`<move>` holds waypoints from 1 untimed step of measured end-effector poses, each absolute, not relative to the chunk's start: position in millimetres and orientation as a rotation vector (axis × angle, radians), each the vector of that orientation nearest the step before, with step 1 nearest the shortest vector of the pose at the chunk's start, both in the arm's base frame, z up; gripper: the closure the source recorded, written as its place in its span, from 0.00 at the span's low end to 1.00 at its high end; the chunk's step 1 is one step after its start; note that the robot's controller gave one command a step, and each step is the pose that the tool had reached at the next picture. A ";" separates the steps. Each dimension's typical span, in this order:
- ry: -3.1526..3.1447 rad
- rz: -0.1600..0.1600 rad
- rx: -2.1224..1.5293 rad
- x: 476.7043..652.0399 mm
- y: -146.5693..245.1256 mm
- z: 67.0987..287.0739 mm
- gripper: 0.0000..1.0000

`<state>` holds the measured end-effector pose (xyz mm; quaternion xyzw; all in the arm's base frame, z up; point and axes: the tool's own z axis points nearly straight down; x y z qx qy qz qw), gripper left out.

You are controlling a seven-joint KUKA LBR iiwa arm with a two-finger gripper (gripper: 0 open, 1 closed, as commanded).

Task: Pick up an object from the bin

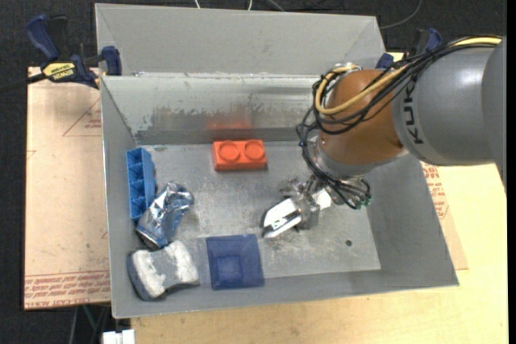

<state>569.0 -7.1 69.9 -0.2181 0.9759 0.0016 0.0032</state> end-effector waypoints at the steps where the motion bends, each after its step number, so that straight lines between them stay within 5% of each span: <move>1: 3.060 0.006 -0.684 568.7 -6.9 69.9 1.00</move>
Offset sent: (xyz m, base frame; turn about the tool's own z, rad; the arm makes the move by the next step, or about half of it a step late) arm -0.0001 0.0002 0.0382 -0.0001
